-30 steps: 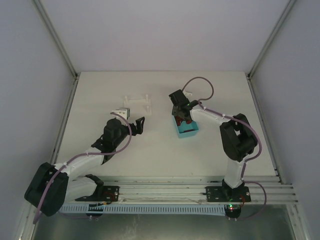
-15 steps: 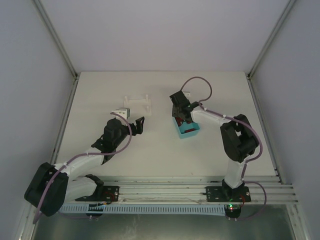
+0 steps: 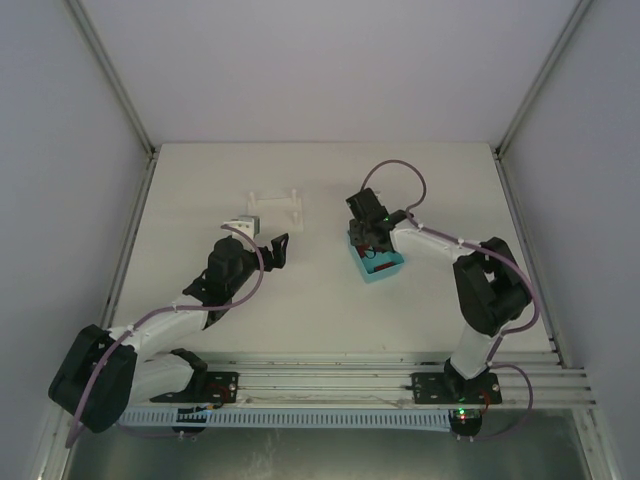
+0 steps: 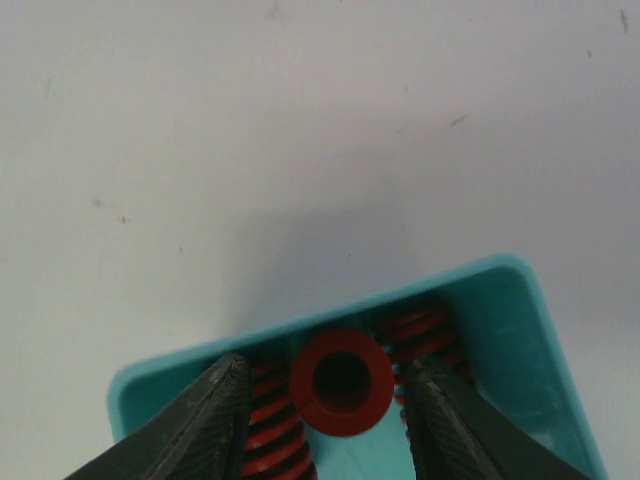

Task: Install the large spring

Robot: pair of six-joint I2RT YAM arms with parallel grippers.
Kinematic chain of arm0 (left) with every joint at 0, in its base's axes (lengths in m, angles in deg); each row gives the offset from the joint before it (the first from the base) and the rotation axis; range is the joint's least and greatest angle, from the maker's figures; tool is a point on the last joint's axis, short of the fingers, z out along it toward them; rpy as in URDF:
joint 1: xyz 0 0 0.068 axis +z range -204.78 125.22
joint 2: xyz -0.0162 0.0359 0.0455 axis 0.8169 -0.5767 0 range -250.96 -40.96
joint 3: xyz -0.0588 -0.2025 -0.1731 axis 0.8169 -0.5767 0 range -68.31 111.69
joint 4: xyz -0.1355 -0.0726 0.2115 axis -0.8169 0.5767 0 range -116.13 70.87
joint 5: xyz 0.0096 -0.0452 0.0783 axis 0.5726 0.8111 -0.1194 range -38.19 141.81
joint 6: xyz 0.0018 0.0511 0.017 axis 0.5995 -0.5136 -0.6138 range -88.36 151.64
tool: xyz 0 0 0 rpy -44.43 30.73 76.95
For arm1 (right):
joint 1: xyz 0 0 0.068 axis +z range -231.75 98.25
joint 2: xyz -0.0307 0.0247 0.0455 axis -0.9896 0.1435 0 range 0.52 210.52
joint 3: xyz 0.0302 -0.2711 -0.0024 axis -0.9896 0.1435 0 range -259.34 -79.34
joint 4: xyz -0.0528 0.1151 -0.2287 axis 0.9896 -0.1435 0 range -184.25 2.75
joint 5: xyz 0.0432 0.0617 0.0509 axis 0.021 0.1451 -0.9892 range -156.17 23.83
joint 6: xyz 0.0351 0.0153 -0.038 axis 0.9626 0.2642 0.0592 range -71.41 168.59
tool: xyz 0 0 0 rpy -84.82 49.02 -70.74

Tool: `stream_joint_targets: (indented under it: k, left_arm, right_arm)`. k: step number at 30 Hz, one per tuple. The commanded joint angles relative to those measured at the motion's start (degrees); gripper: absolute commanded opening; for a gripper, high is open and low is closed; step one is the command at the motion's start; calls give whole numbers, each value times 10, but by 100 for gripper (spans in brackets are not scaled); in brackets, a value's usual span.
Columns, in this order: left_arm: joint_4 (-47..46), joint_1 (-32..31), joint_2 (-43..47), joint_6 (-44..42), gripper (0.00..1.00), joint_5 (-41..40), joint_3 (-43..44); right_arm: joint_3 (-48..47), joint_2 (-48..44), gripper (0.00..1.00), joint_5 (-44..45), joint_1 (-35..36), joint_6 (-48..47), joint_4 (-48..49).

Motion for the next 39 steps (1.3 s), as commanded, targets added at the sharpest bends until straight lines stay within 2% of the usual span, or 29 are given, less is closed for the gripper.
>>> stream_joint_targets:
  k: [1,6,22,26,33,39]
  left_arm:
    - [-2,-4,5,-7,99,-11,3]
    - [-13,-4,0,-10,99,-3,-1]
    - [-47,-4,-20,-19,99,22,-11]
    - [-47,-4,-23,-21,99,17,-11]
    - [-57,-5,-25,-18,99,9,-17]
    - [-62,-4,-25,-9,99,-15,-25]
  right_arm:
    - [23,-24,48,-20,3,-23,-3]
    - [36,-32,49,-6,1,-41,1]
    - [42,41,49,-16,-9,-65,73]
    - [53,43,44,-5,-10,-69,90]
    - [71,46,41,-34,-17,-94,144]
    - [81,42,30,-42,-18,-107,167]
